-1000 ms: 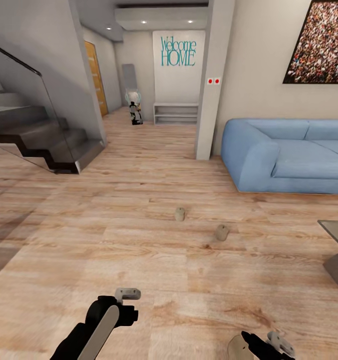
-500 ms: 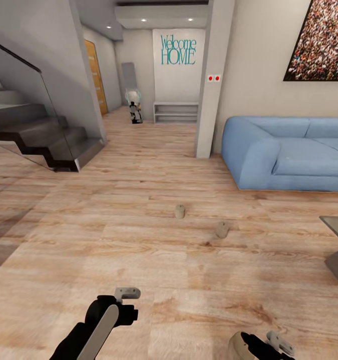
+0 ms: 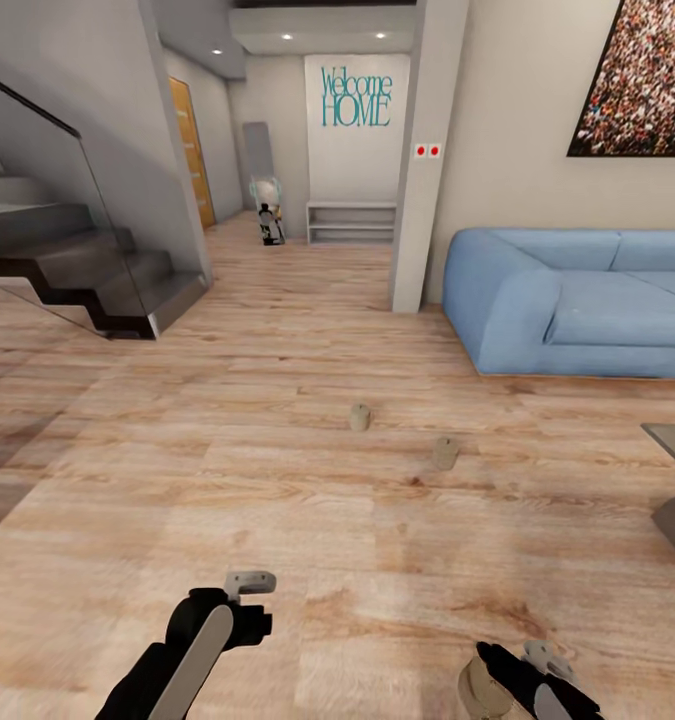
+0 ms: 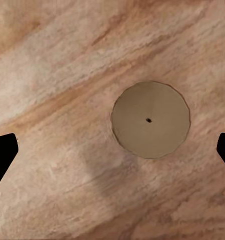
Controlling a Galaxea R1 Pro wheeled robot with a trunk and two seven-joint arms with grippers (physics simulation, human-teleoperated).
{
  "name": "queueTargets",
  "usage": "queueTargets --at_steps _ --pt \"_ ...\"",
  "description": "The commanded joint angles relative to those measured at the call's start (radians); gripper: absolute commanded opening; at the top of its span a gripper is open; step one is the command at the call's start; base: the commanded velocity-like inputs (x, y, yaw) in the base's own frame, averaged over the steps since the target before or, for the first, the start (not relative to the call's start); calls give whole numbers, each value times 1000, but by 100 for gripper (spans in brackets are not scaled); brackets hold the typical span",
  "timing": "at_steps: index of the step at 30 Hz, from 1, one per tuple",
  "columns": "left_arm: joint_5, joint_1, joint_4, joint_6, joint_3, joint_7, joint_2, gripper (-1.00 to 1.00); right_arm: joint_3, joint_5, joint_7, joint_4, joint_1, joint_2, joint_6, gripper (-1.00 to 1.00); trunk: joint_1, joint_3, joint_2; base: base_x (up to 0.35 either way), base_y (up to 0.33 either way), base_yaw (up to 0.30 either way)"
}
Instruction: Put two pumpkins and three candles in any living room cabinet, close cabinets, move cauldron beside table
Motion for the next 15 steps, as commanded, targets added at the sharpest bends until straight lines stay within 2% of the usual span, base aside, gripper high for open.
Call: queueTargets --at_steps 1,3,5,7,9,12,15 --pt "10 -1 -1 0 -2 11 0 100 11 10 -26 -8 -19 7 27 100 4 -4 -8 0 0 0" --pt "10 -1 -1 -3 -1 9 -1 100 39 69 -94 -16 -63 25 104 100 11 -10 -22 0 0 0" --pt "10 -1 -1 -5 -1 8 -2 100 45 87 -133 -19 -85 41 135 100 19 -17 -36 0 0 0" --pt "13 -1 -1 -6 0 5 -3 100 52 102 -182 -21 -105 74 158 100 27 -23 -50 0 0 0" --pt "15 -1 -1 -6 0 4 -4 100 56 109 -211 -32 -112 96 168 100 34 -29 -64 0 0 0" --pt "16 -1 -1 -6 0 3 -17 100 60 112 -243 -42 -115 107 174 100 46 -39 -85 0 0 0" --pt "16 -1 1 -6 0 2 -26 100 63 113 -256 -45 -116 104 177 100 57 -48 -106 0 0 0"
